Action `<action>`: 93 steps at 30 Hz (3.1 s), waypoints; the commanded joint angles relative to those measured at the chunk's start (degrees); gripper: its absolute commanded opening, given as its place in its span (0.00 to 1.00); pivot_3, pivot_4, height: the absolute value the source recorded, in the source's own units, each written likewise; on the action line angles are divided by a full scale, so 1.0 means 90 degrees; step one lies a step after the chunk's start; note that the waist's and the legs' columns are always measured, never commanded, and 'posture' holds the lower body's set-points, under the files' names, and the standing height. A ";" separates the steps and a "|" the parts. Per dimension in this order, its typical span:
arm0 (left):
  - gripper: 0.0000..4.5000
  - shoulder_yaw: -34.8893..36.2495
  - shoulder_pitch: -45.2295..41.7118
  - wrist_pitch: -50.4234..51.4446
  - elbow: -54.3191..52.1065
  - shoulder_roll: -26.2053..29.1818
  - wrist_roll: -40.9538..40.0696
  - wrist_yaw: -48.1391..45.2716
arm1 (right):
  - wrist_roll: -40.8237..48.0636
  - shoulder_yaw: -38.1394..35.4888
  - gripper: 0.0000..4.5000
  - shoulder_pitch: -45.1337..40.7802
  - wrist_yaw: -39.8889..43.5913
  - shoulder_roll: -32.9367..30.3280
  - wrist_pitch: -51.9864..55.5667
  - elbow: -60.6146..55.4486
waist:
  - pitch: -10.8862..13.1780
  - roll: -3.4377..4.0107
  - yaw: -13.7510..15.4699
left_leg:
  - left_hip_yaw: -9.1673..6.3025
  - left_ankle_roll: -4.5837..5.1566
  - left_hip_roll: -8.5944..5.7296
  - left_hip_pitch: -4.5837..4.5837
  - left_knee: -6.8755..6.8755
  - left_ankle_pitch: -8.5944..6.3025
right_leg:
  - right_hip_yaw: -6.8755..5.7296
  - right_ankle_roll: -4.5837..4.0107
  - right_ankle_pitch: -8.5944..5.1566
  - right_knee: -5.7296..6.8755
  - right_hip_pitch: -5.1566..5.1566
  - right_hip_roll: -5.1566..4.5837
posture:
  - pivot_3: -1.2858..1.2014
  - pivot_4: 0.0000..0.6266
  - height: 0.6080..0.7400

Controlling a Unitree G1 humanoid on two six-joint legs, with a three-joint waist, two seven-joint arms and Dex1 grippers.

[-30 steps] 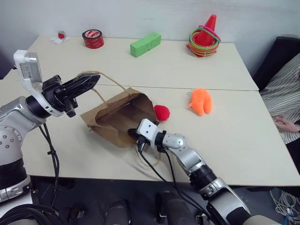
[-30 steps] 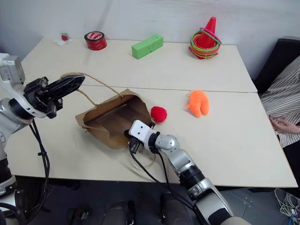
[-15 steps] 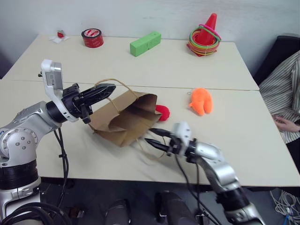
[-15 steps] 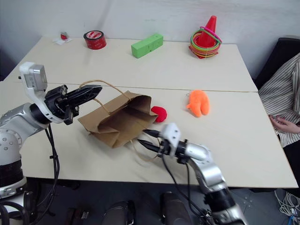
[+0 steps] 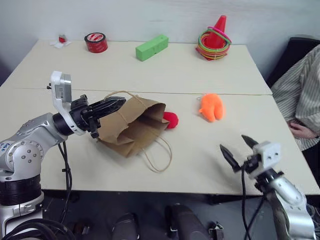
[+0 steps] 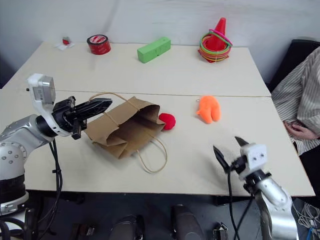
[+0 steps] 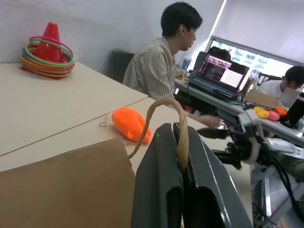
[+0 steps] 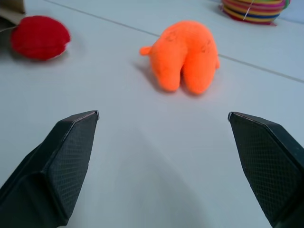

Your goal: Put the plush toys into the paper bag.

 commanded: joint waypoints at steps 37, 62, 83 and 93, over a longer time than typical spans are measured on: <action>0.00 -0.0046 -0.0616 0.0417 0.0028 0.0026 -0.0367 -0.0132 | 0.0127 0.3540 0.03 -0.3895 0.1861 0.0457 0.2194 0.0392 | 0.0032 0.0038 0.0032 | 0.0001 -0.0013 0.0004 -0.0038 0.0006 0.0008 | 0.0003 0.0006 -0.0007 0.0038 -0.0048 0.0003 | 0.52 0.24 1.00; 0.00 0.0232 -0.0357 0.0467 0.0206 0.0122 -0.0521 -0.0295 | 0.0243 0.3257 0.81 -0.4464 0.2562 0.1540 0.1953 0.1609 | 0.0027 0.0030 0.0052 | -0.0005 0.0007 0.0006 -0.0130 0.0041 0.0001 | -0.0007 0.0012 -0.0003 0.0027 -0.0114 -0.0003 | 0.52 0.24 1.00; 0.00 0.0639 0.0060 0.0551 0.0221 0.0880 -0.0551 -0.0745 | 0.0308 0.0778 0.99 -0.0818 0.2507 -0.0594 -0.0331 0.0879 | 0.0031 0.0026 -0.0032 | 0.0002 0.0006 -0.0004 -0.0101 0.0041 0.0005 | 0.0006 0.0016 0.0006 0.0034 -0.0094 0.0002 | 0.52 0.24 1.00; 0.00 0.0617 -0.0239 0.0428 0.0762 0.1267 -0.0326 -0.1167 | -0.0493 0.2265 0.99 -0.4076 0.1410 0.0585 0.1288 0.2490 | 0.0033 0.0025 -0.0023 | 0.0003 -0.0023 0.0001 -0.0071 0.0007 0.0025 | 0.0004 -0.0016 0.0000 0.0057 -0.0095 0.0012 | 0.52 0.24 1.00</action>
